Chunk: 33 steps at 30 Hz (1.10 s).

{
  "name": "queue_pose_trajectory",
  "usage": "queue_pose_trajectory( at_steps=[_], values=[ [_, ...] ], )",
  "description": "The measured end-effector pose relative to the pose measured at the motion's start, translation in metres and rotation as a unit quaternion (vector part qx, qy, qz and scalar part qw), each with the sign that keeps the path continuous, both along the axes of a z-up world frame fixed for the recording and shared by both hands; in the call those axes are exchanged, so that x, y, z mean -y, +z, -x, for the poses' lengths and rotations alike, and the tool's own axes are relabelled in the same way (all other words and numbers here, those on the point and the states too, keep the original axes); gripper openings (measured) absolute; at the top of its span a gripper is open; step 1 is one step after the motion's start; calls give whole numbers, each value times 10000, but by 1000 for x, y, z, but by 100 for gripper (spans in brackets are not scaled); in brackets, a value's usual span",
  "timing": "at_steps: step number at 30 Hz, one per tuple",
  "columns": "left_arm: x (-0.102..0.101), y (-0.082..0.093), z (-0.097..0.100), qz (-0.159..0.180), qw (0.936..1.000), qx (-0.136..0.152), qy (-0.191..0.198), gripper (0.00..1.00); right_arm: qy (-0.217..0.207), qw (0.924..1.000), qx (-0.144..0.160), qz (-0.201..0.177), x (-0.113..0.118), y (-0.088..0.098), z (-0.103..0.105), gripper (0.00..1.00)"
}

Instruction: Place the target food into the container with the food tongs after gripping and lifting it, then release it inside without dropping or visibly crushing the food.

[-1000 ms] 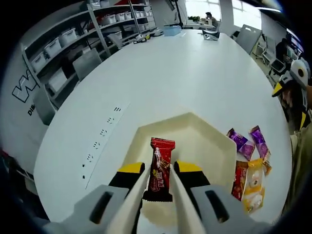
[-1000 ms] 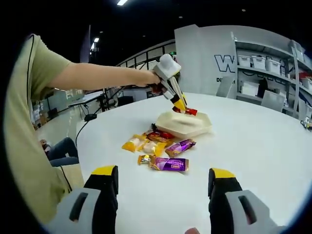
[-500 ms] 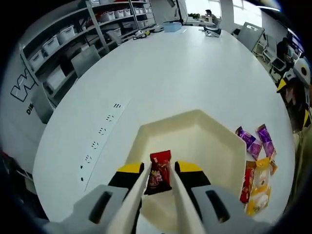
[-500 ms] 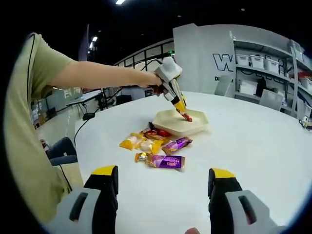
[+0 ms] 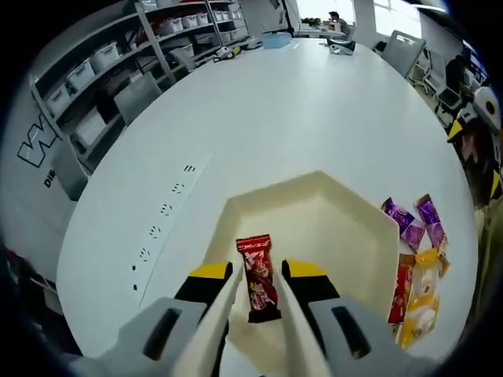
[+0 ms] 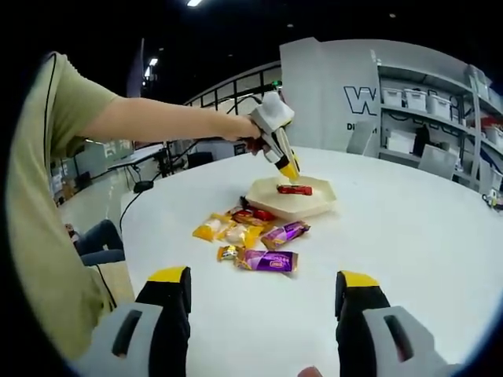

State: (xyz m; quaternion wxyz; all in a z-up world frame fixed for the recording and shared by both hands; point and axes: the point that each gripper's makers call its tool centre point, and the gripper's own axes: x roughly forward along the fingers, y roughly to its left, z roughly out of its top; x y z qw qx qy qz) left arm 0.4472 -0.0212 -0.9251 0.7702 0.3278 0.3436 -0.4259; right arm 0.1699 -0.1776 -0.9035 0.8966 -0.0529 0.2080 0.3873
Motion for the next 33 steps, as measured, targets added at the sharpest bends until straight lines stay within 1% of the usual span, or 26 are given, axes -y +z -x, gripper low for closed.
queue_pose_trajectory(
  at_steps=[6,14,19,27,33],
  values=[
    [-6,7,9,62,10000,21,55,23,65,10000,44,-9,-6,3,0,73],
    [-7,20,27,193,9998,57,57,23,125,9999,91,-27,-12,7,3,73],
    [-8,24,36,258,9996,52,74,23,165,9998,110,-18,-16,8,6,73],
    [-12,31,57,334,9994,41,106,23,223,9997,126,-26,-19,9,10,73],
    [-14,33,75,382,9992,46,64,23,187,9997,134,-56,-20,10,11,72]
  ],
)
